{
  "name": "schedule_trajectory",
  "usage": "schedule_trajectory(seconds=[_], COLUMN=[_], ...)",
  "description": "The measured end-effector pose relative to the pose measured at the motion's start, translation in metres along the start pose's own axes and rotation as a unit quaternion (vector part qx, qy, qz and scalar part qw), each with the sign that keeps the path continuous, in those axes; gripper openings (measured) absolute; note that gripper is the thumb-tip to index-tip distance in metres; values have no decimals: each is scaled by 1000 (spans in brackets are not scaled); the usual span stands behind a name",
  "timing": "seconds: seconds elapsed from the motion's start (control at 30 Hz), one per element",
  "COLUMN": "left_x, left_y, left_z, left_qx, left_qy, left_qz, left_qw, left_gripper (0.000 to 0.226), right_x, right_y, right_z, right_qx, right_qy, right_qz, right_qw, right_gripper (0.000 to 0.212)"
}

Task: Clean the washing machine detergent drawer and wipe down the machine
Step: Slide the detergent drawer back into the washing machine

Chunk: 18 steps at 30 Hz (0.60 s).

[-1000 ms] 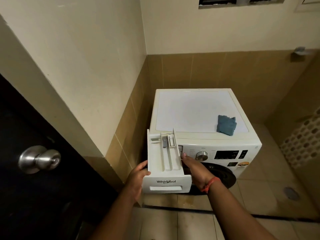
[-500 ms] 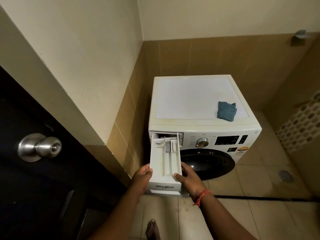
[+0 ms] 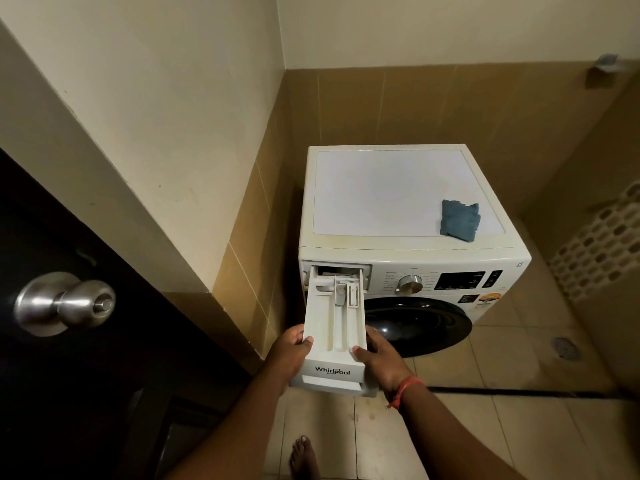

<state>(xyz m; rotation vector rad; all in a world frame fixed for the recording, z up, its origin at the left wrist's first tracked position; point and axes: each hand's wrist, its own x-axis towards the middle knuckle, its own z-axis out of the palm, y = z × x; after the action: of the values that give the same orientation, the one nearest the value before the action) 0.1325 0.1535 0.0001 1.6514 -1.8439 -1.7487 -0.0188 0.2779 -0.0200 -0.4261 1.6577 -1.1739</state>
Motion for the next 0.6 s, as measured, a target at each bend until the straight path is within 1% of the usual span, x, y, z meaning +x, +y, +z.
schedule_trajectory(seconds=[0.17, 0.3, 0.47, 0.6], left_x=[12, 19, 23, 26], left_y=[3, 1, -10, -10], left_z=[-1, -1, 8, 13], left_qx=[24, 36, 17, 8], left_qy=[-1, -2, 0, 4], left_qz=[4, 5, 18, 1], left_qw=[1000, 999, 1000, 1000], left_gripper=[34, 37, 43, 48], right_x=[17, 26, 30, 33], right_y=[2, 9, 21, 24], right_z=[-1, 0, -6, -5], right_qx=[4, -5, 2, 10], right_qy=[1, 8, 27, 35], right_qz=[3, 3, -4, 2], right_qw=[1000, 1000, 1000, 999], right_gripper=[43, 49, 53, 54])
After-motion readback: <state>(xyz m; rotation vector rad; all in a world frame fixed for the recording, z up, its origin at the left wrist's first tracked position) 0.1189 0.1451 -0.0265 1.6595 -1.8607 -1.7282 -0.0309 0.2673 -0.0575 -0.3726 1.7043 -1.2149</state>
